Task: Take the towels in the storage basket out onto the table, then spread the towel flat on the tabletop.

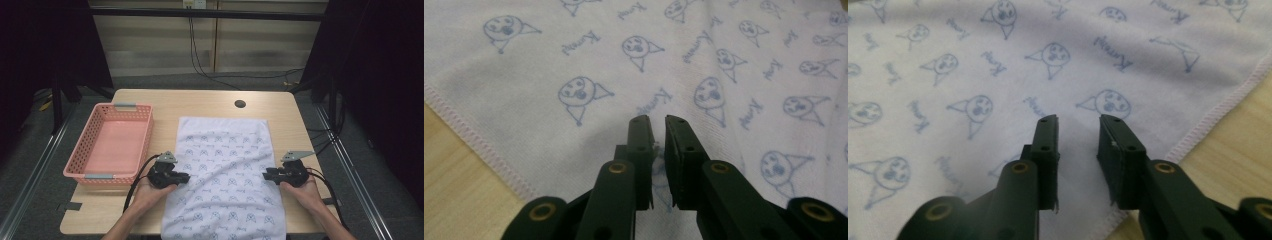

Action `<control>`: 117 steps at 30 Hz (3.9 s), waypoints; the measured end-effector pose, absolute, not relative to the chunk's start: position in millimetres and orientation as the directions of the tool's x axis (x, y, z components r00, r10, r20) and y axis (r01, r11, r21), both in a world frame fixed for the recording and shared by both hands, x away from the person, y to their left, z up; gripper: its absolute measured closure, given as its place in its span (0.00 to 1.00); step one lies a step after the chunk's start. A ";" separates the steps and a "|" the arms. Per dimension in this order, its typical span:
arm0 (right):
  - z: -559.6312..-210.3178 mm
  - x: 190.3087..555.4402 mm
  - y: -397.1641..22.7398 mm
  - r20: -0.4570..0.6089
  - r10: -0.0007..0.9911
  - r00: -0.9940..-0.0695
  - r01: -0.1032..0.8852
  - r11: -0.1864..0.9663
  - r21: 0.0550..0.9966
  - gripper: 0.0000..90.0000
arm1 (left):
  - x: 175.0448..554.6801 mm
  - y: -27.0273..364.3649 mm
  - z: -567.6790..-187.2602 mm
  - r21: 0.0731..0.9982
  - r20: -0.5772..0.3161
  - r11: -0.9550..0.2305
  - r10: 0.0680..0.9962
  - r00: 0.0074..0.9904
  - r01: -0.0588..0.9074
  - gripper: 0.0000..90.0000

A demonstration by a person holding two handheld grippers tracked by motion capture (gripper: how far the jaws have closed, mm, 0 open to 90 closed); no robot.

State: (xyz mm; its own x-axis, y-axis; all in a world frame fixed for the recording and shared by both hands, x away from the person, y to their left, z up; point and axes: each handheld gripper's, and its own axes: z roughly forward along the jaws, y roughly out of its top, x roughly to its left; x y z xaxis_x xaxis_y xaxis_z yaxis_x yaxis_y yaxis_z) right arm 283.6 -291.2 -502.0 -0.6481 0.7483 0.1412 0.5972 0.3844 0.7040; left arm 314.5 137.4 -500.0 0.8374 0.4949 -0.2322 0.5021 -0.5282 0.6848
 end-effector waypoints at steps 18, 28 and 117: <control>-494.5 222.2 -304.2 0.256 0.675 -0.692 0.655 0.439 0.615 1.00 | 242.7 146.4 -497.7 0.636 -0.341 -0.578 0.383 0.859 0.511 1.00; -487.4 206.4 -297.9 0.261 0.624 -0.737 0.640 0.521 0.565 0.93 | 223.8 147.9 -488.4 0.604 -0.340 -0.642 0.328 0.881 0.472 0.99; -458.7 347.2 -338.0 0.269 0.757 -0.596 0.559 0.151 0.815 0.96 | 400.8 128.6 -445.6 0.765 -0.269 -0.341 0.602 0.752 0.546 0.97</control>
State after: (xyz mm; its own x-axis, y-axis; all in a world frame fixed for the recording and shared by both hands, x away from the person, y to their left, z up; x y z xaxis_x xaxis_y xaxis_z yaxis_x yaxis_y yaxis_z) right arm 347.2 -338.0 -458.7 -0.5957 0.7569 0.2687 0.5594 0.1509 0.8151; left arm 400.8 128.6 -445.6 0.7519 0.6019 -0.2689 0.5463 -0.3406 0.7652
